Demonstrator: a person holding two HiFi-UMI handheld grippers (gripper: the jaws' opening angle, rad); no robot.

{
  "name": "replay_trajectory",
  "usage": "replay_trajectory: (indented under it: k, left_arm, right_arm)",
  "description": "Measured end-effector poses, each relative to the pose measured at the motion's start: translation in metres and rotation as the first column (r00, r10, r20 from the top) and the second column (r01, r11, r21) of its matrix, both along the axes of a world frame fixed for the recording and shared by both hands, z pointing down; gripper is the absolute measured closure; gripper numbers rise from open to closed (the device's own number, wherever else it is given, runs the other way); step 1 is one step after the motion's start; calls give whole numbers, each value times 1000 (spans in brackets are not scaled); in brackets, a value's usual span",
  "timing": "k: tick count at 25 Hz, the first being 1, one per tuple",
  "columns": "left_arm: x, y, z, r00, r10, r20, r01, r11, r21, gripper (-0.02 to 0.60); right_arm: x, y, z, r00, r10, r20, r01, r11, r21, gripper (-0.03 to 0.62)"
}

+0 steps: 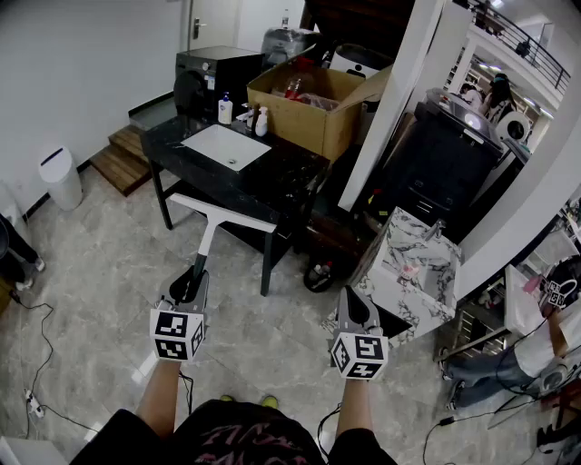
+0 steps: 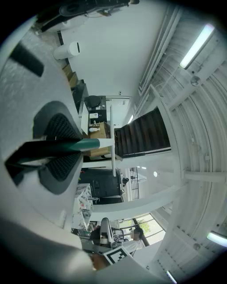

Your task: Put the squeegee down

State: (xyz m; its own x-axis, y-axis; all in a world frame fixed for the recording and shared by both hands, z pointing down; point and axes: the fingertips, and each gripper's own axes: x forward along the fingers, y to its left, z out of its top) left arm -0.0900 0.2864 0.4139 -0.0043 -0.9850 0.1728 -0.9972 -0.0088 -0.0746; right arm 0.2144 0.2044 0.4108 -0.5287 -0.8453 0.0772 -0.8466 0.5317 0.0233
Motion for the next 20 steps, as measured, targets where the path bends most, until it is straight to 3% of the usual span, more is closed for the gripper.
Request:
replay_trajectory:
  k: [20]
  left_arm:
    - [2, 5, -4, 1000, 15, 5, -15, 1000, 2, 485]
  right_arm:
    - [-7, 6, -1, 1000, -14, 5, 14, 1000, 5, 592]
